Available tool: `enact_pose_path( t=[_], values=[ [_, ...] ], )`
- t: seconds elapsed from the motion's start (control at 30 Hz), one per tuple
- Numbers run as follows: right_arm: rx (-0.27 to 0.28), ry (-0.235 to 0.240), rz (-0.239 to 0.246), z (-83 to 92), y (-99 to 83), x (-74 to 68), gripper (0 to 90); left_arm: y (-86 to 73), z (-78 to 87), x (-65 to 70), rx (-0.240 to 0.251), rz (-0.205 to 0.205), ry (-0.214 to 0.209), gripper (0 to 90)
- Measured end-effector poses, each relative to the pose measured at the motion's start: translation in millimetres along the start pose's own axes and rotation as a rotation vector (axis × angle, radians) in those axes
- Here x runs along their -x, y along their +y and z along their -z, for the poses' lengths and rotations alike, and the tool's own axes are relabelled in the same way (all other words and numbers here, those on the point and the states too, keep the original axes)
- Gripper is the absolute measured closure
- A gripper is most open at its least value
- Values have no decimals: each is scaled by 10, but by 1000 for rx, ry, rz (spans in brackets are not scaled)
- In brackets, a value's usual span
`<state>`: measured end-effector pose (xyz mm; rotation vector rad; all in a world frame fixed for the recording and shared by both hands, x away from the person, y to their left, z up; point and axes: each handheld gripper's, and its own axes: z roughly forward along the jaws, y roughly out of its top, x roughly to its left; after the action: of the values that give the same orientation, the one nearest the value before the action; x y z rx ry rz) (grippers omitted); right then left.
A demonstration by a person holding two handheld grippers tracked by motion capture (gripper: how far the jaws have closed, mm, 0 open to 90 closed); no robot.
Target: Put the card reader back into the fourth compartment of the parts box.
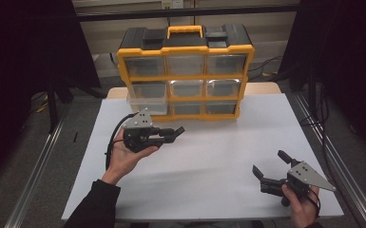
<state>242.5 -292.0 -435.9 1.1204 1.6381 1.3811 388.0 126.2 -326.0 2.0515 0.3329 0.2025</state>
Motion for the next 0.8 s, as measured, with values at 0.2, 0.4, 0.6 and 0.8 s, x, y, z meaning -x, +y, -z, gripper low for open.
enact_pose_path(
  t=[0.2,0.4,0.6,0.8],
  values=[
    [-1,6,8,-6,-1,-10,0,61,137,-57,-3,-13,31,735],
    [0,4,2,-3,2,-10,0,110,211,-85,-2,-24,47,735],
    [3,3,2,-2,2,-7,0,151,281,-133,-2,-27,67,735],
    [3,3,2,-3,2,-9,0,183,352,-178,-7,-27,86,735]
  ],
)
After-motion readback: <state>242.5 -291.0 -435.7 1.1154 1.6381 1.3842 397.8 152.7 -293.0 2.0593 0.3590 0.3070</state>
